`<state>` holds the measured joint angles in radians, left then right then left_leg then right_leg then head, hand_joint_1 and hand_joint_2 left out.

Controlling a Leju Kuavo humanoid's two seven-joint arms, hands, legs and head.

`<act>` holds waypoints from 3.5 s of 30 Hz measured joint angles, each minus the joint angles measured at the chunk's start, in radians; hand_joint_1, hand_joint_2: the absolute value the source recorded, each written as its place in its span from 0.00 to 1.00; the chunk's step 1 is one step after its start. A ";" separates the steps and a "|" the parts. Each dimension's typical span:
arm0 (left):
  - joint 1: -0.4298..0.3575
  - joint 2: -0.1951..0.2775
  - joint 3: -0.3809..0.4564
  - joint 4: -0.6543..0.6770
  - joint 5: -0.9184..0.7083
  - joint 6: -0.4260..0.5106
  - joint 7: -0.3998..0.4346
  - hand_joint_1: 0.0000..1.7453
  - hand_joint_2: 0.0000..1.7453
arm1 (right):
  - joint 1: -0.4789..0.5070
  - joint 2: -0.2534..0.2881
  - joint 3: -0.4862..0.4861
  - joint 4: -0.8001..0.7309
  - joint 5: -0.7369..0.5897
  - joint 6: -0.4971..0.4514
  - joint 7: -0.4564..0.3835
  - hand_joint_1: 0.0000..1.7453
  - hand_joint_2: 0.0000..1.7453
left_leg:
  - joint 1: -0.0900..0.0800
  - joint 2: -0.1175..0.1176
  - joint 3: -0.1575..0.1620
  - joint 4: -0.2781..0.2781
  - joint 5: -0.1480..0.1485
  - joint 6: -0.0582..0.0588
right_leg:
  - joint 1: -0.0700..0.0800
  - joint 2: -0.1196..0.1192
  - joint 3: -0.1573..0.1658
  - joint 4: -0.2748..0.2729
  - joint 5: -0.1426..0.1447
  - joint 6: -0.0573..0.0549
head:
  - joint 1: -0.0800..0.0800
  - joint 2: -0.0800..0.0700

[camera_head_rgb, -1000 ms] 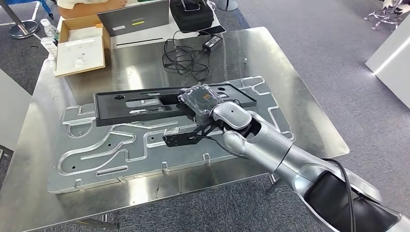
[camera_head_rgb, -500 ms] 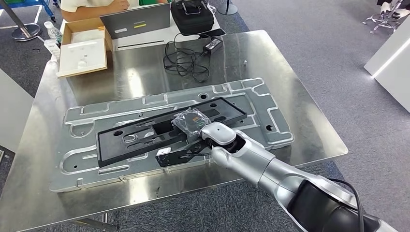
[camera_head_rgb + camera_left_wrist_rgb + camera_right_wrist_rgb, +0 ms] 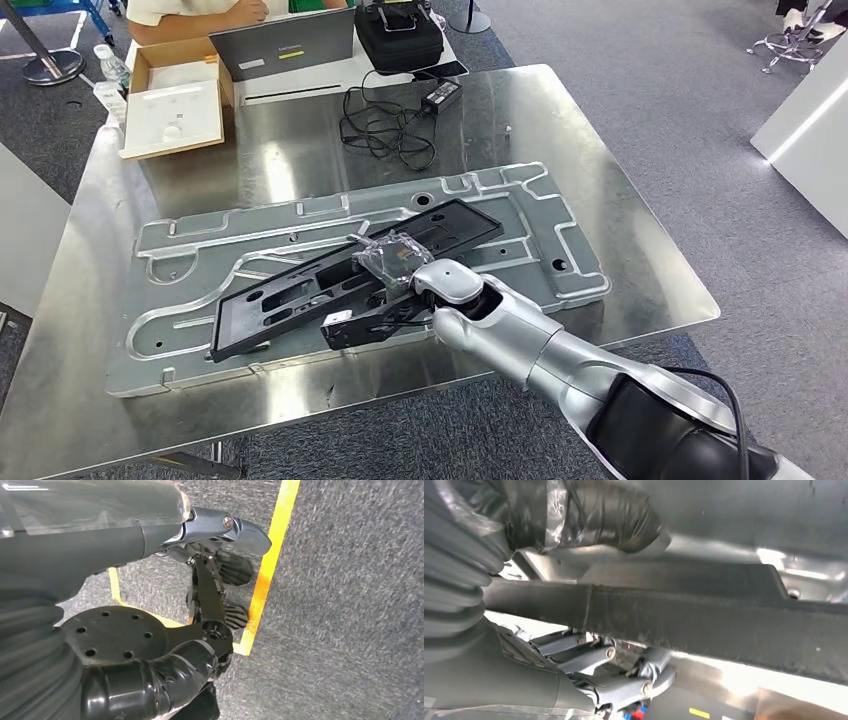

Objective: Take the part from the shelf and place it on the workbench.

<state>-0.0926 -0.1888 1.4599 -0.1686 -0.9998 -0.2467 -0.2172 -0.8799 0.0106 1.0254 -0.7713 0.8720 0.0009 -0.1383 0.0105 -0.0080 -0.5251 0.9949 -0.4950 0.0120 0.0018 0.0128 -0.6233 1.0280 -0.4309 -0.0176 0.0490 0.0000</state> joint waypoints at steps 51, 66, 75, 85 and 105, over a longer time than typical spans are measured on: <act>0.013 0.000 0.015 0.000 0.028 -0.023 0.055 0.00 0.00 | 0.047 -0.127 -0.114 -0.726 0.182 -0.164 0.101 0.00 0.00 | -0.003 0.002 -0.001 0.010 -0.004 0.005 | -0.004 0.002 0.002 -0.002 0.003 0.007 | 0.000 0.000; 0.014 0.007 0.010 0.000 0.014 -0.027 0.063 0.00 0.00 | 0.076 -0.152 -0.113 -0.757 0.151 -0.117 0.105 0.00 0.00 | 0.015 0.014 0.003 0.001 0.010 0.014 | -0.031 -0.012 -0.024 0.089 -0.020 0.056 | 0.001 0.000; 0.014 0.006 0.006 0.000 0.017 -0.012 0.057 0.00 0.00 | 0.096 -0.150 -0.096 -0.791 0.129 -0.107 0.090 0.00 0.00 | 0.018 0.013 -0.072 0.176 -0.117 -0.026 | -0.021 -0.015 -0.004 0.004 0.002 -0.007 | 0.000 0.000; 0.018 0.007 0.006 0.000 0.018 0.011 0.053 0.00 0.00 | 0.123 -0.060 -0.036 -0.796 0.154 -0.092 0.120 0.00 0.00 | 0.012 0.004 0.030 0.029 -0.042 -0.020 | -0.013 -0.015 -0.050 0.025 0.037 0.015 | 0.000 0.000; 0.021 -0.006 0.007 0.000 0.021 0.005 0.046 0.00 0.00 | 0.136 -0.060 0.002 -0.802 0.154 -0.105 0.119 0.00 0.00 | -0.008 0.013 -0.122 0.054 0.040 -0.007 | 0.000 -0.019 0.092 -0.065 -0.023 -0.025 | 0.000 0.000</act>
<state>-0.0720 -0.1952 1.4665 -0.1690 -0.9786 -0.2417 -0.1714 -0.7436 -0.0492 1.0279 -1.5731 1.0261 -0.1046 -0.0191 0.0027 0.0051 -0.6476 1.0488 -0.4550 0.0048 0.0021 -0.0066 -0.5317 0.9633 -0.4542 -0.0424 0.0491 0.0000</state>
